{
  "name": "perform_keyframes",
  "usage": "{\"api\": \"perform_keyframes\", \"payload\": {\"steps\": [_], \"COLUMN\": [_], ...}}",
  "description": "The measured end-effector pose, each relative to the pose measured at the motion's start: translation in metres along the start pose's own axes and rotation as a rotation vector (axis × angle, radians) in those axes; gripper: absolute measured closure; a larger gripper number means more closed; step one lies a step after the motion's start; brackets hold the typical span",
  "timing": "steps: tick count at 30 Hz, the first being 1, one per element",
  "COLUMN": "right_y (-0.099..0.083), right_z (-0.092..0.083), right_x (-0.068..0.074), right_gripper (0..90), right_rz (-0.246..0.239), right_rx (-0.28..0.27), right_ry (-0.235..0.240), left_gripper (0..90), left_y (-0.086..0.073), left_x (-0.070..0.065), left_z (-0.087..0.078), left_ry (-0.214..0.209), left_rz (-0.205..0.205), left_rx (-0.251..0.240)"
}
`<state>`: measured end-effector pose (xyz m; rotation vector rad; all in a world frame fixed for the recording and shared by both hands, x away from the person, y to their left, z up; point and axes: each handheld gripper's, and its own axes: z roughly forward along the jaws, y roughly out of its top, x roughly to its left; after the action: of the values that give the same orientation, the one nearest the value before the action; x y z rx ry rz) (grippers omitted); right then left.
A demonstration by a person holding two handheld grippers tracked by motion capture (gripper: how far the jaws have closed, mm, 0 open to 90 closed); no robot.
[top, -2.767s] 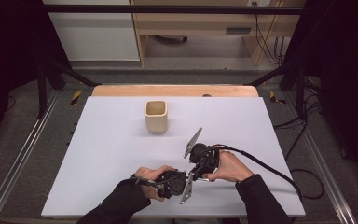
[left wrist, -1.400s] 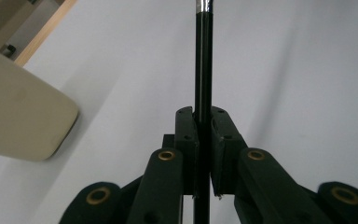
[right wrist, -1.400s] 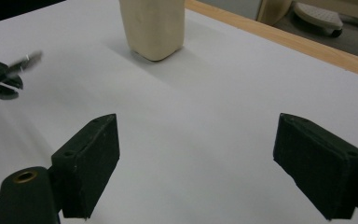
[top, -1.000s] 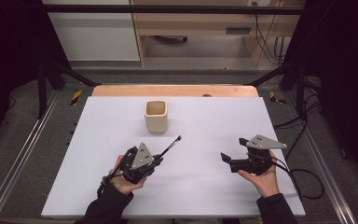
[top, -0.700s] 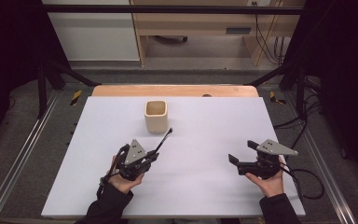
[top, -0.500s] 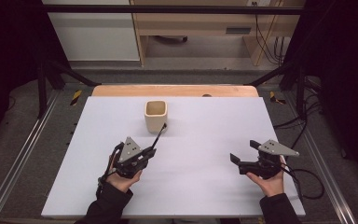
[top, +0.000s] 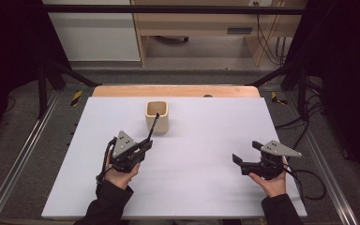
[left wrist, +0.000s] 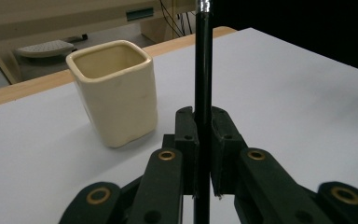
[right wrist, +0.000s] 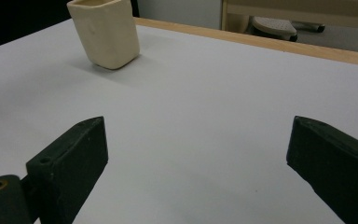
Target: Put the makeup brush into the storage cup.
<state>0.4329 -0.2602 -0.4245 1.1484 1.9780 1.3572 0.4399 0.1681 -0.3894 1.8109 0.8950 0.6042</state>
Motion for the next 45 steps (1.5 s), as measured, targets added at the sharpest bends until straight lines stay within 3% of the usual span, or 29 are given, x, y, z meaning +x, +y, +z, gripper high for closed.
{"api": "perform_keyframes", "payload": {"steps": [17,30,45], "right_y": [-0.001,-0.003,-0.002], "right_z": [-0.003,-0.002,-0.003], "right_x": [0.001,0.0,-0.001], "right_gripper": [4.8,4.0,4.0], "right_rz": [-0.003,0.004,0.006], "right_rx": [-0.007,-0.003,-0.011], "right_ry": [-0.01,-0.015,-0.01], "left_gripper": [83.3,83.3,83.4], "left_y": [0.018,0.047,0.065], "left_x": [0.012,0.016,0.028], "left_z": [0.002,0.016,0.04], "left_ry": [0.051,0.064,0.081], "left_rz": [-0.044,-0.052,-0.073], "left_rx": [-0.069,-0.112,-0.12]}}
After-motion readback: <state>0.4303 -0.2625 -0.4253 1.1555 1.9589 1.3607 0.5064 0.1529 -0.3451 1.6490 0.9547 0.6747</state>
